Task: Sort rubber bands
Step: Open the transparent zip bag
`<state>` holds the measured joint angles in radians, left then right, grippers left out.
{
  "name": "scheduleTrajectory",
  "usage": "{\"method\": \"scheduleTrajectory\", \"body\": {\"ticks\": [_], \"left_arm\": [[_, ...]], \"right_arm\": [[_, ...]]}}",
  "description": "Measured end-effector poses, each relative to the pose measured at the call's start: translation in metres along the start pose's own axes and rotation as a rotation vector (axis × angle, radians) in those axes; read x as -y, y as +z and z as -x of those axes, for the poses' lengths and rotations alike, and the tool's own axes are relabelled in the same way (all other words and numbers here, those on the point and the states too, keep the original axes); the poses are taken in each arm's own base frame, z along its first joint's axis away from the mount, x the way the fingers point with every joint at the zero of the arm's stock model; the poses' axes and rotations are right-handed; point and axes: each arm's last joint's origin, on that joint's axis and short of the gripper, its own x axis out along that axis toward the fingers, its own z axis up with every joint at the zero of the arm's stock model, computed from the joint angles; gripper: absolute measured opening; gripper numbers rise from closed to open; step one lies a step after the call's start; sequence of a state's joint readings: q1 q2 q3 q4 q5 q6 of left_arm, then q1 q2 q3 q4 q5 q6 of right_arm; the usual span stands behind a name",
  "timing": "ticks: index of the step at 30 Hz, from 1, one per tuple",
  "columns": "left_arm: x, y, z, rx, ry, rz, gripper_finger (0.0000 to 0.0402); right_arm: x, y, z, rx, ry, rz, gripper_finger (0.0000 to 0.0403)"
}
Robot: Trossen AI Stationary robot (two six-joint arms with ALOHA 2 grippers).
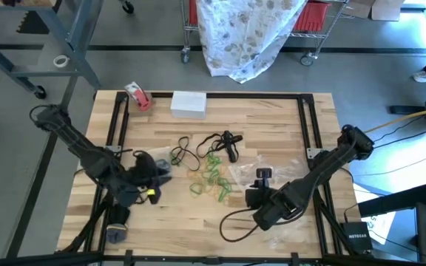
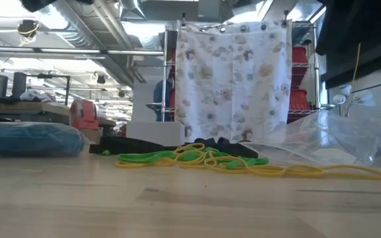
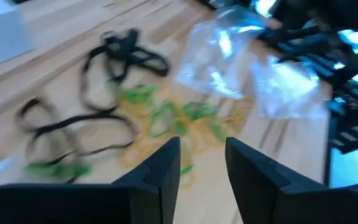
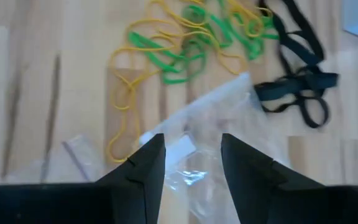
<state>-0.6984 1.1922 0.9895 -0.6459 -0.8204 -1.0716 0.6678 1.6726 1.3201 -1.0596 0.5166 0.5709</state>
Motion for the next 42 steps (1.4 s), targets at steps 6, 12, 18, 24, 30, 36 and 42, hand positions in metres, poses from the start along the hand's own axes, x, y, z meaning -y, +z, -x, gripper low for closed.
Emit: {"method": "scheduleTrajectory", "body": {"ticks": [6,12,18,24,30,36,42], "left_arm": [[0.024,-0.015,-0.030,0.028,-0.022,-0.055,0.0120],[0.038,-0.038,-0.058,0.016,0.004,-0.073,0.0120],[0.046,-0.059,-0.081,0.009,0.020,-0.090,0.0120],[0.049,-0.070,-0.098,0.014,0.032,-0.084,0.0120],[0.047,-0.072,-0.115,0.021,0.060,-0.070,0.0120],[0.047,-0.069,-0.120,0.037,0.055,-0.038,0.0120],[0.047,-0.069,-0.120,0.040,0.051,-0.035,0.0120]], "right_arm": [[0.000,-0.006,-0.016,0.048,-0.063,-0.074,0.0150],[0.003,-0.014,-0.056,0.095,-0.031,-0.275,0.0150],[0.012,-0.018,-0.088,0.163,0.030,-0.425,0.0150],[0.021,-0.025,-0.104,0.158,0.011,-0.462,0.0150],[0.018,-0.030,-0.117,0.149,-0.004,-0.432,0.0150],[0.013,-0.038,-0.134,0.095,-0.039,-0.412,0.0150],[0.010,-0.041,-0.143,0.083,-0.055,-0.432,0.0138]]}}
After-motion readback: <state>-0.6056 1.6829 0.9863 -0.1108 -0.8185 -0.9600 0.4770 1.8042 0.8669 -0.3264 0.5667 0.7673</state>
